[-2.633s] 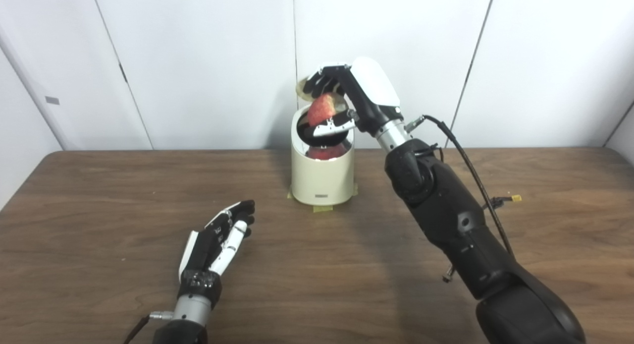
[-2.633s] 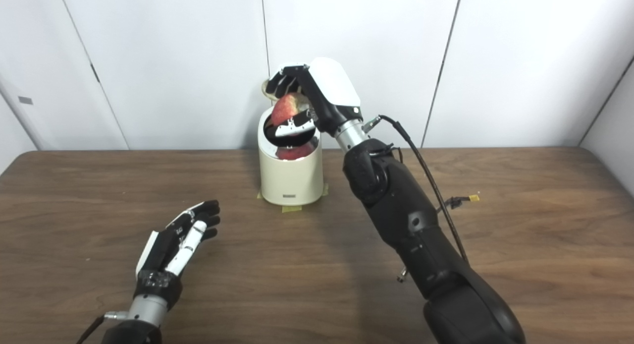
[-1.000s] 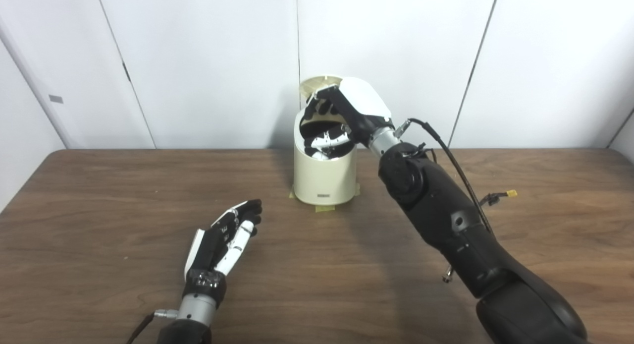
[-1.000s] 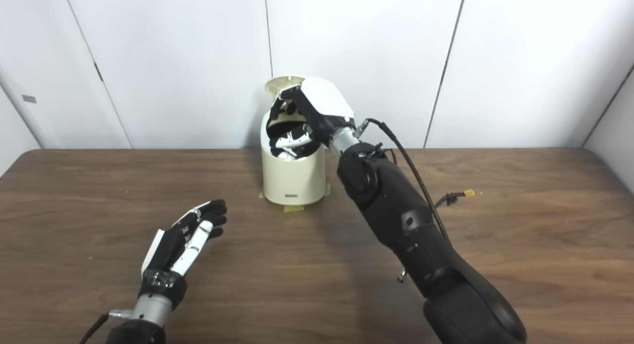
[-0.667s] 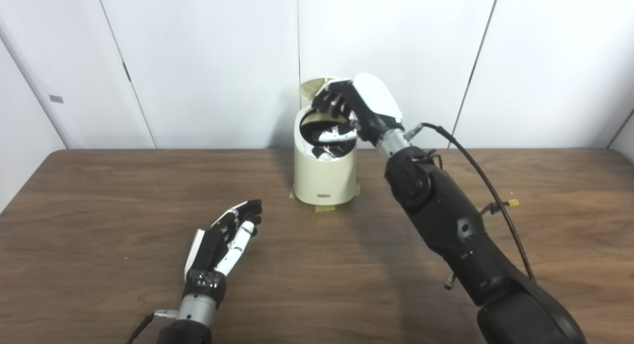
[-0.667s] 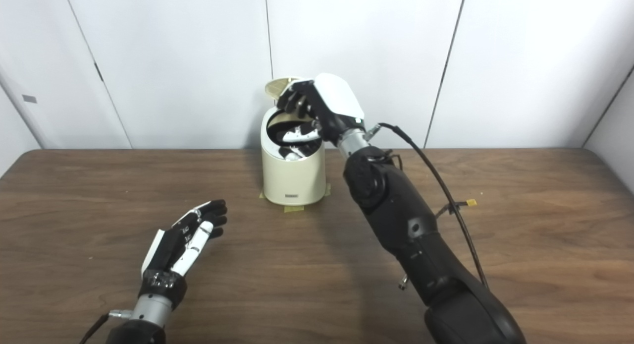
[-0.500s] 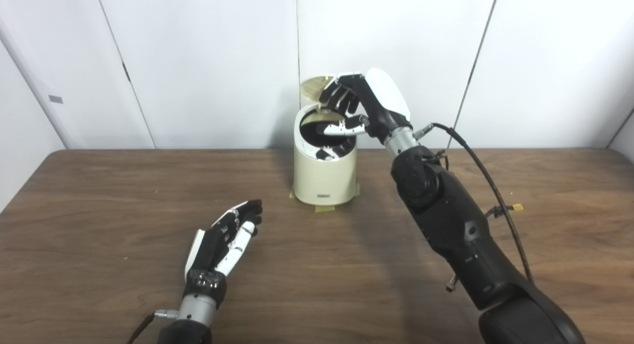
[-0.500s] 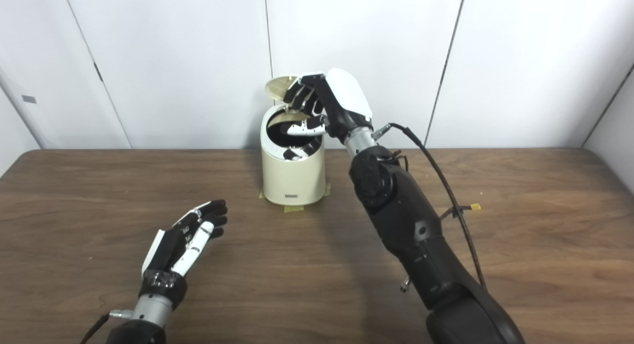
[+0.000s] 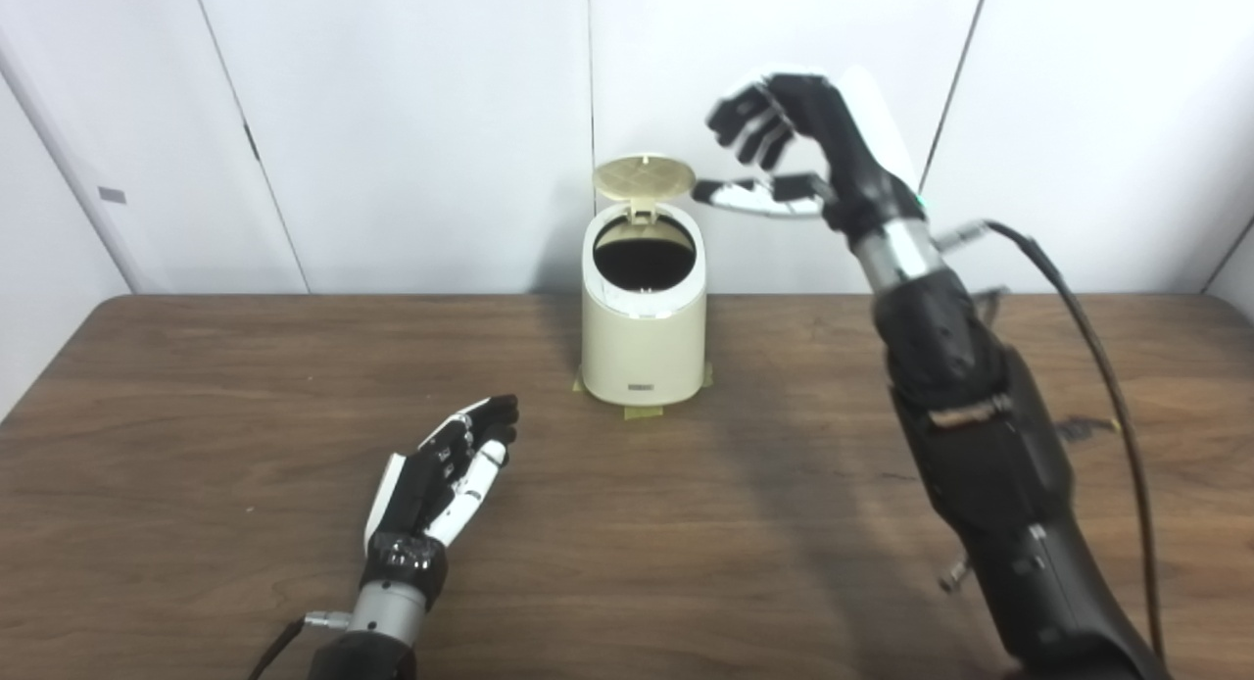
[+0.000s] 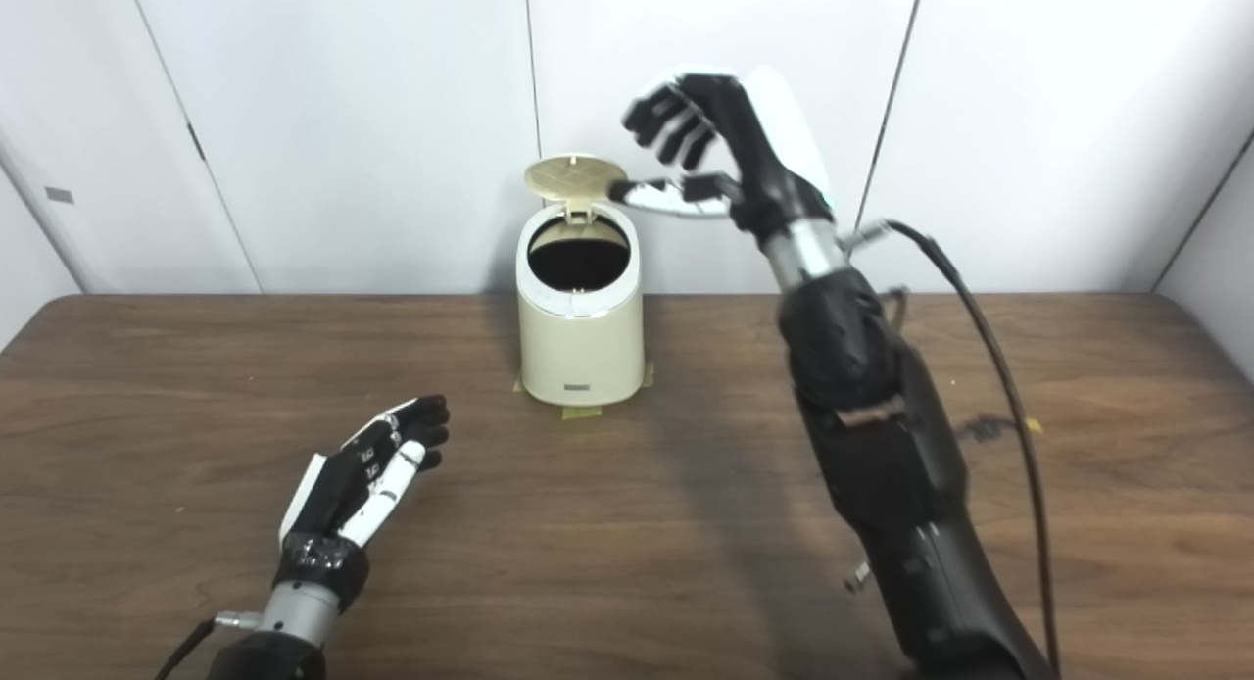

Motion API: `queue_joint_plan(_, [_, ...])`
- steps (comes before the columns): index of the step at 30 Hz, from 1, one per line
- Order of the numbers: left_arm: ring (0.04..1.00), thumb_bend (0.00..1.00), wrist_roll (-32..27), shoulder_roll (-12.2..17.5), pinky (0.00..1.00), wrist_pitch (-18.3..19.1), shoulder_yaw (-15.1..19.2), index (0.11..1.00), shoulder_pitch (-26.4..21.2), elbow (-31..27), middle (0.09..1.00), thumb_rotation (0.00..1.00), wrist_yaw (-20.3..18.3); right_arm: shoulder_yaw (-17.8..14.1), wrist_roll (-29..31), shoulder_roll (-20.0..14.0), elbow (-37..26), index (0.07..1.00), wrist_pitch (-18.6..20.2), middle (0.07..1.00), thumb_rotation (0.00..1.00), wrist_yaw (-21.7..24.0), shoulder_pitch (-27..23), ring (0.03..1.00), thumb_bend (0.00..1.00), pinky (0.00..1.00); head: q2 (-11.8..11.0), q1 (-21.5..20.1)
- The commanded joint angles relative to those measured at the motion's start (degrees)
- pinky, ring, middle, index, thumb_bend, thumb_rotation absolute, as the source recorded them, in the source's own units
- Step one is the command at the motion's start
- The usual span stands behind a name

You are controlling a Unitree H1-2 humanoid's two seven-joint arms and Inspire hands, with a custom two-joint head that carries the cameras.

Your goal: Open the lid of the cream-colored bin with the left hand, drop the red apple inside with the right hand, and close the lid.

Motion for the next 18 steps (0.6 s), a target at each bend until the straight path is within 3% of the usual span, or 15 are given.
queue_joint_plan(1, [0.826, 0.31, -0.7, 0.4, 0.81, -0.9, 0.7, 0.794, -2.3, -1.0, 0.826, 0.49, 0.1, -1.9, 2.3, -0.2, -3.4, 0.494, 2.7, 0.491, 0.00, 0.8, -0.3, 0.442, 0.50, 0.36, 0.0, -0.5])
queue_joint_plan(4, [0.823, 0.32, -1.6, 0.5, 0.82, -0.4, 1.6, 0.794, -2.8, -0.8, 0.826, 0.50, 0.0, -4.6, 5.3, 1.3, -6.1, 0.538, 8.0, 0.487, 0.00, 0.7, 3.2, 0.420, 0.50, 0.35, -0.1, -0.7])
queue_joint_plan(6, [0.823, 0.32, -1.7, 0.7, 0.83, 0.0, 1.9, 0.792, -3.3, -0.6, 0.825, 0.50, -0.1, -7.8, 10.8, 3.4, -7.7, 0.549, 11.1, 0.488, 0.00, 1.1, 5.5, 0.424, 0.50, 0.34, -0.1, -0.5])
queue_joint_plan(7, [0.821, 0.33, -1.6, 0.9, 0.83, 0.0, 2.0, 0.790, -3.7, -0.4, 0.822, 0.50, -0.1, -9.4, 13.7, 4.2, -8.4, 0.537, 12.2, 0.498, 0.00, 1.6, 6.6, 0.424, 0.50, 0.41, -0.2, -0.4])
queue_joint_plan(8, [0.818, 0.33, -1.8, 1.2, 0.83, 0.1, 2.2, 0.790, -4.3, -0.3, 0.818, 0.50, -0.3, -10.7, 16.7, 4.6, -8.9, 0.517, 13.1, 0.495, 0.00, 2.5, 8.0, 0.491, 0.51, 0.44, -0.2, -0.2])
queue_joint_plan(10, [0.814, 0.32, -1.8, 2.0, 0.82, 0.5, 2.1, 0.788, -5.9, -0.3, 0.809, 0.47, -0.7, -12.2, 20.9, 4.7, -10.4, 0.502, 15.8, 0.681, 0.13, 4.1, 10.4, 0.671, 0.50, 0.60, -0.4, -0.2])
queue_joint_plan(12, [0.815, 0.31, -1.5, 3.0, 0.82, 0.8, 2.1, 0.794, -7.5, -0.4, 0.815, 0.47, -1.1, -12.3, 23.4, 4.1, -12.0, 0.726, 18.5, 0.788, 0.53, 5.7, 12.6, 0.791, 0.47, 0.73, -0.5, -0.2])
queue_joint_plan(14, [0.814, 0.30, -0.9, 4.2, 0.82, 1.5, 1.9, 0.800, -9.5, -0.7, 0.819, 0.47, -1.4, -11.5, 25.7, 3.0, -13.1, 0.837, 19.3, 0.881, 0.78, 7.3, 15.1, 0.891, 0.51, 0.83, -0.5, -0.2])
queue_joint_plan(16, [0.815, 0.29, -1.0, 5.3, 0.83, 2.1, 2.1, 0.814, -11.8, -0.7, 0.820, 0.46, -1.6, -11.4, 28.6, 2.8, -14.4, 0.887, 19.2, 0.962, 0.91, 8.3, 17.8, 0.970, 0.54, 0.90, -0.3, -0.2])
queue_joint_plan(18, [0.810, 0.29, -0.9, 6.2, 0.82, 2.7, 2.3, 0.828, -14.3, -0.5, 0.820, 0.46, -1.7, -12.2, 31.2, 4.0, -15.6, 0.894, 19.2, 0.983, 0.93, 7.6, 20.1, 0.990, 0.55, 0.92, -0.2, -0.2])
